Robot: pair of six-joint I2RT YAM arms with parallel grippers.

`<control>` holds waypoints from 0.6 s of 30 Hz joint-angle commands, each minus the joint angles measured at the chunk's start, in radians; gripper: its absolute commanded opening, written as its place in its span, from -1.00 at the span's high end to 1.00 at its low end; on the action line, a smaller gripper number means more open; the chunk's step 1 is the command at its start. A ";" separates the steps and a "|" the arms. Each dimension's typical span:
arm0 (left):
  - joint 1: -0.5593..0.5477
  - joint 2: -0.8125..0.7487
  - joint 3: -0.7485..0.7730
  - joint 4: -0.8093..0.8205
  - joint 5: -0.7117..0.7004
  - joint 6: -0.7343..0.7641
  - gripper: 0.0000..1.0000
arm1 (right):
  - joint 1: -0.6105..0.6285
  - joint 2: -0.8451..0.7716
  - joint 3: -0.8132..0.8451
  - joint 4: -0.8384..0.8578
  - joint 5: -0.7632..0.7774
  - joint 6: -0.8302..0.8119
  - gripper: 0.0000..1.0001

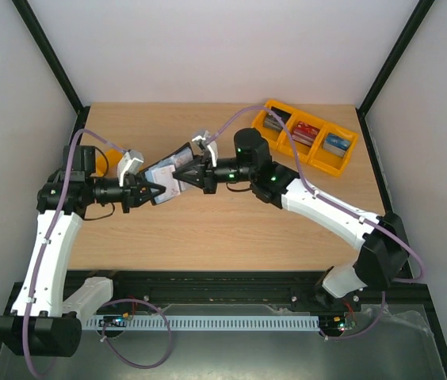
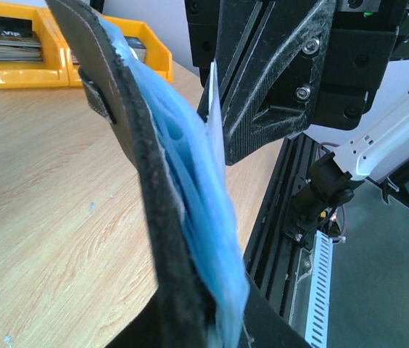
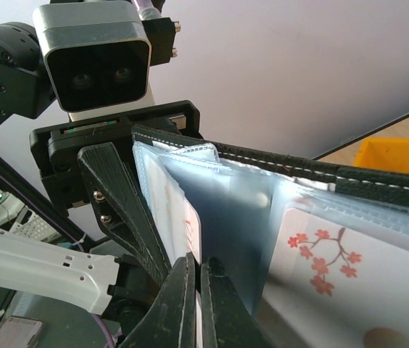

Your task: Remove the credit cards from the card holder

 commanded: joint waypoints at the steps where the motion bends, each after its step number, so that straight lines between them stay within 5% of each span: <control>1: -0.004 -0.010 -0.003 0.035 0.053 -0.008 0.77 | -0.013 -0.056 -0.025 0.014 0.015 0.009 0.97; 9: -0.004 -0.009 -0.008 0.041 0.052 -0.018 0.68 | -0.016 -0.071 -0.033 0.019 -0.012 0.004 0.97; 13: -0.003 -0.009 -0.007 0.031 0.065 -0.003 0.94 | -0.016 -0.066 -0.037 0.034 -0.023 0.016 0.97; 18: -0.001 -0.012 -0.015 0.051 0.057 -0.027 0.75 | -0.023 -0.077 -0.036 -0.017 0.018 -0.028 0.97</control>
